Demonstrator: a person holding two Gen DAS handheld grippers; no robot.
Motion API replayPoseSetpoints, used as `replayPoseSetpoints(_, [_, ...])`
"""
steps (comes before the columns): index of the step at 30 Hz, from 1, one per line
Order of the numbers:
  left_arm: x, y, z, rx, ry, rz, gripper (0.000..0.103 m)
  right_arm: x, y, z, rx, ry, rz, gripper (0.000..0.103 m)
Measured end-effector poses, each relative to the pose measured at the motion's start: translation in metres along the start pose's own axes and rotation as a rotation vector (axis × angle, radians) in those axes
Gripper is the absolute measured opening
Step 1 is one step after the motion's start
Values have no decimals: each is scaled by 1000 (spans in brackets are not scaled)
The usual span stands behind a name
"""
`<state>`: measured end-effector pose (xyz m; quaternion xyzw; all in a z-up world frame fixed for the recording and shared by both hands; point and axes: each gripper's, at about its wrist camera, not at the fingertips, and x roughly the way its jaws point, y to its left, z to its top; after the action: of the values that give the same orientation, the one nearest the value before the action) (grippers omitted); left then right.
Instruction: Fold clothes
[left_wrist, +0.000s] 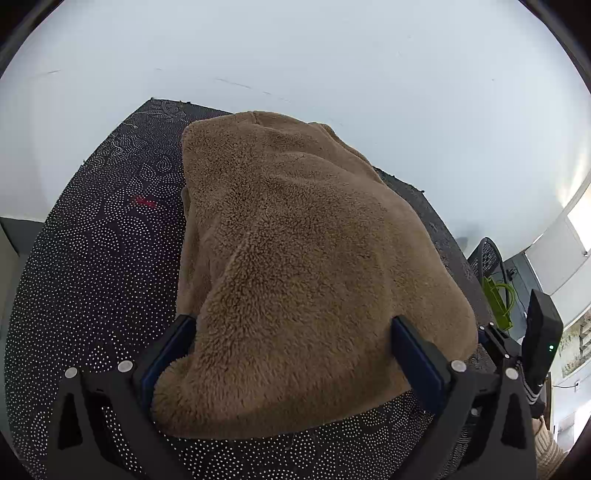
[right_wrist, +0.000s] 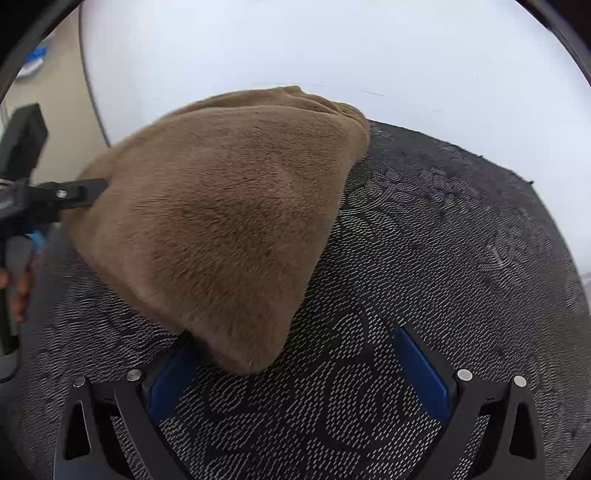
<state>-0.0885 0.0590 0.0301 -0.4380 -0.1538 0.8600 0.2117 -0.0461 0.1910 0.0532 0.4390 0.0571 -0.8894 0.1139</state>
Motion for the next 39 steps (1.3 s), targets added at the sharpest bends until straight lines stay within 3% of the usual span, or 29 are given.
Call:
replayPoseSetpoints(4, [-16, 0, 3, -32, -4, 4, 103, -38, 0, -2, -13, -118, -30, 103])
replayPoseSetpoints(8, [-34, -15, 15, 6, -58, 0, 103, -64, -6, 16, 19, -207, 43, 103])
replayPoseSetpoints(12, [-28, -37, 23, 90, -69, 29, 103, -50, 5, 38, -13, -180, -59, 103])
replayPoseSetpoints(17, [9, -23, 12, 81, 27, 70, 103, -17, 5, 37, -29, -81, -40, 103])
replayPoseSetpoints(20, [10, -12, 0, 56, -20, 22, 103, -11, -3, 28, -3, -67, 8, 103])
replayPoseSetpoints(25, [10, -12, -5, 71, -38, 34, 103, 4, -9, 28, 28, -67, 45, 103])
replayPoseSetpoints(33, [-11, -12, 2, 20, -76, 34, 103, -25, -2, 29, -40, -115, -26, 103])
replayPoseSetpoints(35, [-18, -12, 4, 4, -90, 36, 103, -47, 4, 34, -53, -175, -24, 103])
replayPoseSetpoints(39, [-32, -13, 9, -29, -116, 40, 103, -44, 27, 45, -82, -183, -1, 103])
